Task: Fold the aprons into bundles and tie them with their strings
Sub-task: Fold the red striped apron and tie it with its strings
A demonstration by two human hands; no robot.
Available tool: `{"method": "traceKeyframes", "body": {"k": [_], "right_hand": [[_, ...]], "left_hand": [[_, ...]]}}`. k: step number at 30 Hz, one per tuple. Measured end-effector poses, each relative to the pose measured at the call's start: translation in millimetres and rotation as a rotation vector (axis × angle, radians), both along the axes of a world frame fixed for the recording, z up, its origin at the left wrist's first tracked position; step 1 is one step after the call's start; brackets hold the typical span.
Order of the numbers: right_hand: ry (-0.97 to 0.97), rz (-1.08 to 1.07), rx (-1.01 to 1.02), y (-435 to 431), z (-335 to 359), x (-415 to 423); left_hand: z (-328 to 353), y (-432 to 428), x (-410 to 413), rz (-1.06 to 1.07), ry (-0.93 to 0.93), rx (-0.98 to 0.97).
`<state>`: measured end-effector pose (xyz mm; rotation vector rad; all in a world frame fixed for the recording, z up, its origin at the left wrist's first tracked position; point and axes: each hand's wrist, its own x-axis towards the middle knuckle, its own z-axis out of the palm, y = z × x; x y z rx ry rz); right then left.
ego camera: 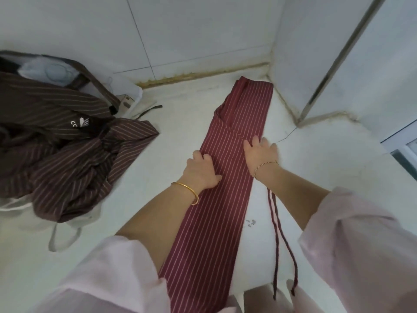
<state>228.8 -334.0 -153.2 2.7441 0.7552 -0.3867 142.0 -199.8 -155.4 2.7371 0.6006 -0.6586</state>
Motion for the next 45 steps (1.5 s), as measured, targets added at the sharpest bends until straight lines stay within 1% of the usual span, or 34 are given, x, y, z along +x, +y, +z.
{"method": "traceKeyframes", "body": {"k": [1, 3, 5, 7, 10, 12, 14, 16, 18, 20, 22, 24, 26, 27, 29, 32, 34, 36, 38, 39, 40, 41, 42, 43, 44, 45], "right_hand": [[-0.061, 0.015, 0.053, -4, 2, 0], [-0.150, 0.127, 0.205, -9, 1, -4], [-0.104, 0.210, 0.327, -15, -3, -16], [-0.016, 0.227, 0.384, -25, -10, -28], [0.060, 0.298, 0.419, -46, -18, -45], [0.066, 0.386, 0.452, -57, -21, -57], [0.095, 0.425, 0.478, -62, -21, -69], [0.107, 0.455, 0.496, -67, -23, -81], [0.093, 0.496, 0.498, -75, -27, -94], [0.105, 0.487, 0.488, -83, -29, -103], [0.159, 0.412, 0.501, -88, -27, -105], [0.196, 0.372, 0.512, -92, -24, -104], [0.226, 0.370, 0.500, -96, -22, -103], [0.236, 0.367, 0.495, -98, -22, -102], [0.253, 0.356, 0.485, -101, -20, -104], [0.284, 0.368, 0.473, -109, -16, -106], [0.320, 0.372, 0.452, -115, -13, -109], [0.361, 0.366, 0.457, -115, -11, -111], [0.438, 0.263, 0.451, -116, -3, -113], [0.485, 0.182, 0.397, -117, 3, -115], [0.522, 0.117, 0.356, -120, 3, -117], [0.538, 0.084, 0.363, -123, 2, -119], [0.538, 0.058, 0.454, -125, -1, -120], [0.538, 0.008, 0.601, -127, -1, -121], [0.557, -0.053, 0.746, -128, 1, -122], [0.559, -0.112, 0.824, -128, 1, -121]], "left_hand": [[0, -3, 4, 0.001, -0.003, -0.039], [-1, -2, 12, 0.026, -0.001, -0.137], [-1, 1, 14, 0.032, 0.004, -0.235], [0, 6, 10, -0.004, -0.021, -0.280], [4, 7, -7, -0.089, -0.130, -0.255], [6, 4, -23, -0.150, -0.197, -0.177], [6, -4, -41, -0.182, -0.208, -0.112], [5, -15, -60, -0.108, -0.179, -0.026], [3, -25, -81, 0.073, -0.105, 0.069], [4, -29, -99, 0.245, -0.024, 0.088], [4, -27, -112, 0.329, 0.029, -0.006], [6, -27, -124, 0.394, 0.082, -0.156], [12, -31, -134, 0.516, 0.127, -0.332], [15, -33, -136, 0.592, 0.105, -0.460], [25, -38, -142, 0.705, -0.011, -0.729], [44, -45, -144, 0.669, -0.077, -1.040], [55, -49, -143, 0.676, -0.110, -1.176], [59, -49, -139, 0.757, -0.123, -1.308], [61, -49, -135, 0.816, -0.185, -1.461], [64, -50, -131, 0.823, -0.238, -1.527], [67, -52, -128, 0.807, -0.290, -1.564], [69, -55, -123, 0.773, -0.332, -1.582], [70, -57, -119, 0.729, -0.364, -1.556], [71, -60, -115, 0.685, -0.382, -1.497], [72, -62, -110, 0.640, -0.404, -1.345], [74, -65, -107, 0.588, -0.420, -1.141]]}}
